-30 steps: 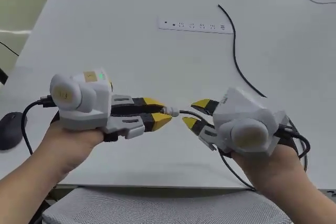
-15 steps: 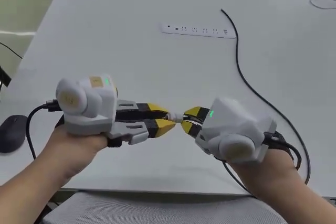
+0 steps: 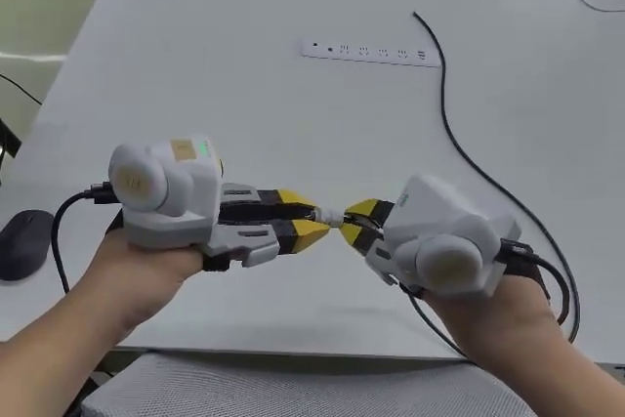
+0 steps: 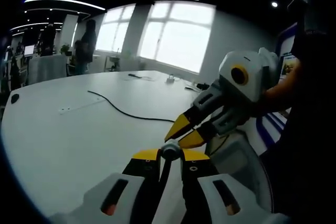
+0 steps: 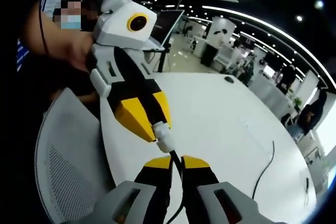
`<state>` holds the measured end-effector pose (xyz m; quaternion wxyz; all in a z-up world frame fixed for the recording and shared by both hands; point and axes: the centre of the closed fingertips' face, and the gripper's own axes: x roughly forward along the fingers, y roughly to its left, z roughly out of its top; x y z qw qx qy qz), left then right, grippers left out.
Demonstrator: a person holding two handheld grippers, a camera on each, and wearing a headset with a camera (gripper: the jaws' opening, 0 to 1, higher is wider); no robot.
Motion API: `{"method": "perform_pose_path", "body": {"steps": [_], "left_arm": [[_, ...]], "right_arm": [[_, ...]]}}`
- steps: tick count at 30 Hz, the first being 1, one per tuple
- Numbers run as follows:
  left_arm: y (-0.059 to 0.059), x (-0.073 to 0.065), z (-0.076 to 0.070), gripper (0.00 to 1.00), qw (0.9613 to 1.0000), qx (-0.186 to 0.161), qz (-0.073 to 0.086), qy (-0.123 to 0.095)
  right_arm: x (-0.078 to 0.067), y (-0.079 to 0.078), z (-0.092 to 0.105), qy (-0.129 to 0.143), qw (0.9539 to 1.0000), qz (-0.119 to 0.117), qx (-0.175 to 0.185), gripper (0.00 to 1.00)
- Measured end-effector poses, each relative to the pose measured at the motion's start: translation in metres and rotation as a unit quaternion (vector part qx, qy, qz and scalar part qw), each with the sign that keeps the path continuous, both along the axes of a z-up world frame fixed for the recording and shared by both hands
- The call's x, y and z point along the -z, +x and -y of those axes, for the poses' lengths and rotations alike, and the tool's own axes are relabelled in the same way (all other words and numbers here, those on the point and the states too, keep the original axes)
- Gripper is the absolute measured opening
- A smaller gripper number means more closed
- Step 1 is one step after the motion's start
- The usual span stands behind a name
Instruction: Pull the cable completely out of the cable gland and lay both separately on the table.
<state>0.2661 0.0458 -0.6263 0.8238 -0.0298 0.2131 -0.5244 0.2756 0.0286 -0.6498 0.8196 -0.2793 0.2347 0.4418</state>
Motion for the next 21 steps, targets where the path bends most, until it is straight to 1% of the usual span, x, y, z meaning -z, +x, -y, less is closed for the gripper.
{"method": "perform_pose_path", "body": {"steps": [2, 4, 6, 9, 11, 12, 13, 15, 17, 18, 19, 20, 21], "left_arm": [[0.000, -0.001, -0.001, 0.15, 1.0000, -0.001, 0.000, -0.004], [0.000, -0.002, -0.001, 0.15, 1.0000, -0.002, 0.000, -0.006], [0.001, -0.003, -0.001, 0.15, 1.0000, -0.001, 0.001, -0.008], [0.001, -0.004, 0.000, 0.15, 0.9999, -0.001, 0.001, -0.010], [0.002, -0.004, 0.000, 0.15, 1.0000, -0.002, 0.002, -0.009], [0.002, -0.003, 0.000, 0.15, 1.0000, -0.002, 0.001, -0.008], [0.002, -0.003, 0.001, 0.15, 1.0000, -0.002, 0.001, -0.007], [0.002, -0.003, 0.001, 0.15, 1.0000, -0.001, 0.002, -0.008], [0.002, -0.004, 0.001, 0.15, 0.9999, -0.001, 0.001, -0.010], [0.002, -0.004, 0.000, 0.15, 0.9999, -0.002, 0.002, -0.010], [0.002, -0.004, 0.000, 0.15, 0.9999, -0.002, 0.002, -0.010], [0.002, -0.004, 0.000, 0.15, 0.9999, -0.002, 0.002, -0.010], [0.003, -0.004, 0.000, 0.15, 0.9999, -0.002, 0.002, -0.010]], "right_arm": [[0.002, 0.002, 0.006, 0.008, 0.9997, -0.012, 0.020, 0.01], [0.003, 0.004, 0.011, 0.013, 0.9994, -0.018, 0.028, 0.01], [0.005, 0.006, 0.016, 0.021, 0.9985, -0.028, 0.042, 0.01], [0.009, 0.008, 0.023, 0.033, 0.9967, -0.043, 0.060, 0.01], [0.012, 0.008, 0.026, 0.046, 0.9946, -0.059, 0.073, 0.01], [0.015, 0.007, 0.027, 0.061, 0.9916, -0.075, 0.086, 0.01], [0.017, 0.007, 0.029, 0.067, 0.9899, -0.083, 0.093, 0.01], [0.024, 0.008, 0.036, 0.070, 0.9864, -0.097, 0.113, 0.01], [0.029, 0.008, 0.043, 0.083, 0.9811, -0.113, 0.133, 0.01], [0.033, 0.008, 0.046, 0.093, 0.9769, -0.127, 0.145, 0.01], [0.035, 0.008, 0.049, 0.098, 0.9738, -0.135, 0.155, 0.01], [0.037, 0.008, 0.051, 0.099, 0.9726, -0.138, 0.158, 0.01], [0.040, 0.008, 0.054, 0.104, 0.9695, -0.146, 0.167, 0.01]]}}
